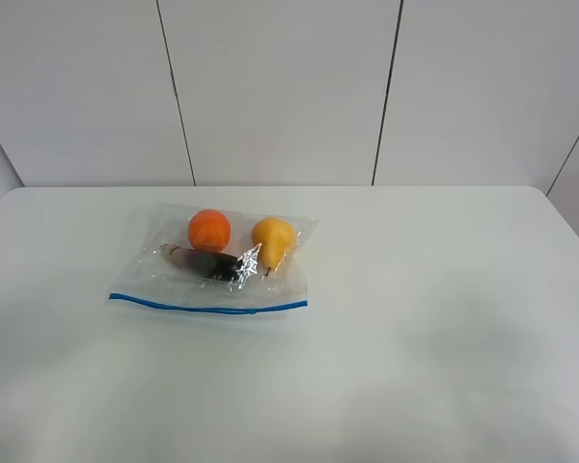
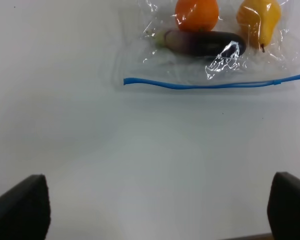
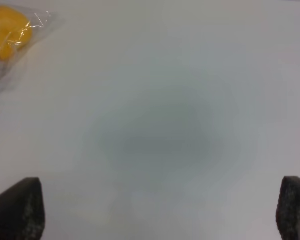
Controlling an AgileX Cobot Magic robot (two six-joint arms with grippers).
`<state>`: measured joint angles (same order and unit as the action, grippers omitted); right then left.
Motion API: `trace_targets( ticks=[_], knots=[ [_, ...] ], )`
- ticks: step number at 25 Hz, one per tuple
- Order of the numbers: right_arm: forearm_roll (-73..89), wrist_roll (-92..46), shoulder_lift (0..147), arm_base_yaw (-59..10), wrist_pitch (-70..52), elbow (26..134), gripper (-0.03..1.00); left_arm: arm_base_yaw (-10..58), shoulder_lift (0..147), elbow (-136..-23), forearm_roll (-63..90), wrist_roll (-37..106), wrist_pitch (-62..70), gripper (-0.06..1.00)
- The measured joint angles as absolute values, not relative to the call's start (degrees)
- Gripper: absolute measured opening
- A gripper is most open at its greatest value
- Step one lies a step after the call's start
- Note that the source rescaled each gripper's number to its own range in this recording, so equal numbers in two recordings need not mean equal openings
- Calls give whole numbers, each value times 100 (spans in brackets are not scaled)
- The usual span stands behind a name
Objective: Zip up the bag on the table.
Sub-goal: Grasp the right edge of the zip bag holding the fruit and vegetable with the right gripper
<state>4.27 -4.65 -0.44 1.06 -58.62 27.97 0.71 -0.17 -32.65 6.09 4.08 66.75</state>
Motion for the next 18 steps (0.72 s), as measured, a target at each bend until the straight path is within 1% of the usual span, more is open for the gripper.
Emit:
trace_targets(
  ticks=[6,8,11,18],
  knots=[
    [422,-465,-11,106,-5873,2823,100,71,-17,-3265,609,408,6675,100],
    [421,-453,275,106,-5879,2965,100,71,-17,-3265,609,408,6675,100],
    [475,-423,1183,106,-5759,3435,100,71,-17,-3265,609,408,6675,100],
    [985,-405,4193,106,-5571,5074,100,71,-17,-3265,609,408,6675,100]
  ],
)
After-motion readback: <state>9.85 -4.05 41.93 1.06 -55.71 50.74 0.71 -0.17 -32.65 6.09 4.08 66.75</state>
